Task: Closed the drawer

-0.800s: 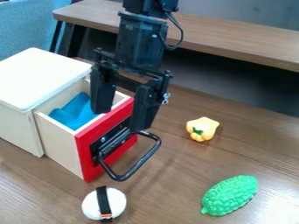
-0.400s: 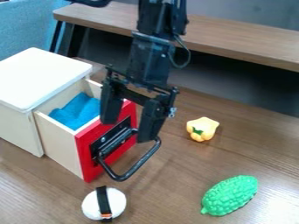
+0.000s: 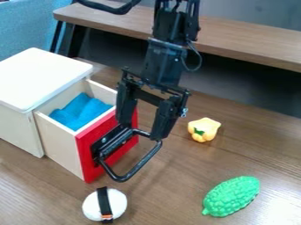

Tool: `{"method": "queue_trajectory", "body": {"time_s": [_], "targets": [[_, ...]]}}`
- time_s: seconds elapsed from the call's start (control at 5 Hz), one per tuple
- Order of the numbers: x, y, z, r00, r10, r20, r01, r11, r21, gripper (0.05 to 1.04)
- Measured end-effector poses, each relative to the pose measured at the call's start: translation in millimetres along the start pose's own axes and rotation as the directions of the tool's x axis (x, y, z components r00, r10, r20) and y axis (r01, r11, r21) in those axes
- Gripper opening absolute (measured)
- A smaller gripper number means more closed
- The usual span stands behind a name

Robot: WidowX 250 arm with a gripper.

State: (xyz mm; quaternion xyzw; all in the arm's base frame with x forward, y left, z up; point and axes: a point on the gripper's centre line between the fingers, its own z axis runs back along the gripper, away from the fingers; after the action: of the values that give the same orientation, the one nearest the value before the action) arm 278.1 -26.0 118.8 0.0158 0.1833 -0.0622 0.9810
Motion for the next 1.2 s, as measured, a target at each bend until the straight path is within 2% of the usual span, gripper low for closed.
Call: {"method": "queue_trajectory", "body": {"time_s": [0.4, 0.6, 1.2], "targets": [[-13, 5, -14, 0.985, -0.046, 0.165, 0.039, 0.998, 0.047, 1.001], [-13, 6, -19, 0.981, -0.066, 0.184, 0.058, 0.997, 0.051, 1.001], [-5, 27, -19, 0.952, -0.047, 0.301, 0.032, 0.998, 0.057, 1.001]]}}
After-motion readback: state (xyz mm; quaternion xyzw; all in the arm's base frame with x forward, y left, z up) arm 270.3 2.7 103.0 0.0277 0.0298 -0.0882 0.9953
